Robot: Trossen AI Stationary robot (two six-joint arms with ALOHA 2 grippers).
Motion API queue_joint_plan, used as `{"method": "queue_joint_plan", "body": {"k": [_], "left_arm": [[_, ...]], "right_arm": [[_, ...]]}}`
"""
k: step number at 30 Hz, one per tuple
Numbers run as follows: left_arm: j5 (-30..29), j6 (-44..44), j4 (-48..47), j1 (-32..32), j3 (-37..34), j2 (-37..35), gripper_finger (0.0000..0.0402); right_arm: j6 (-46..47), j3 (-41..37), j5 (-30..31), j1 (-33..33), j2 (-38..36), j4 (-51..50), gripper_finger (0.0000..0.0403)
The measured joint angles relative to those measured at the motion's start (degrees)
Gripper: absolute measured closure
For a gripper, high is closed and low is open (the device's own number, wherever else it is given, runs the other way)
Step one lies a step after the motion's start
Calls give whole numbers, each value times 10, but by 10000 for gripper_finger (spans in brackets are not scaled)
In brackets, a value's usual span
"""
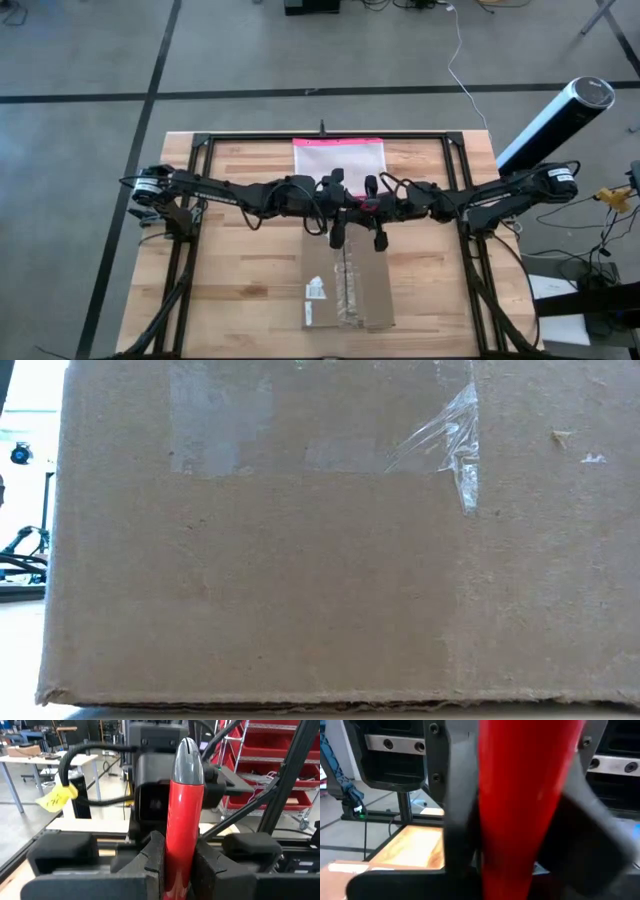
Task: Unpack boxes
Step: Open the cardboard box using the box cutter
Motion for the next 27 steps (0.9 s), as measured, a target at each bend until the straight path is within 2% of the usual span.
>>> {"method": "queue_joint_plan", "body": {"k": [11, 15, 21, 27], "left_arm": [[-1, -1, 5, 0, 0, -2, 361], [-1, -1, 4, 0, 0, -2, 361], [0, 1, -5, 0, 0, -3, 361], [0, -1, -11, 0, 0, -3, 361]], "right_arm": [[4, 0, 0, 0, 5, -22, 333], [4, 0, 0, 0, 5, -28, 347], [-6, 0, 2, 0, 5, -36, 391], [-16, 0, 1, 0, 6, -38, 383]]}}
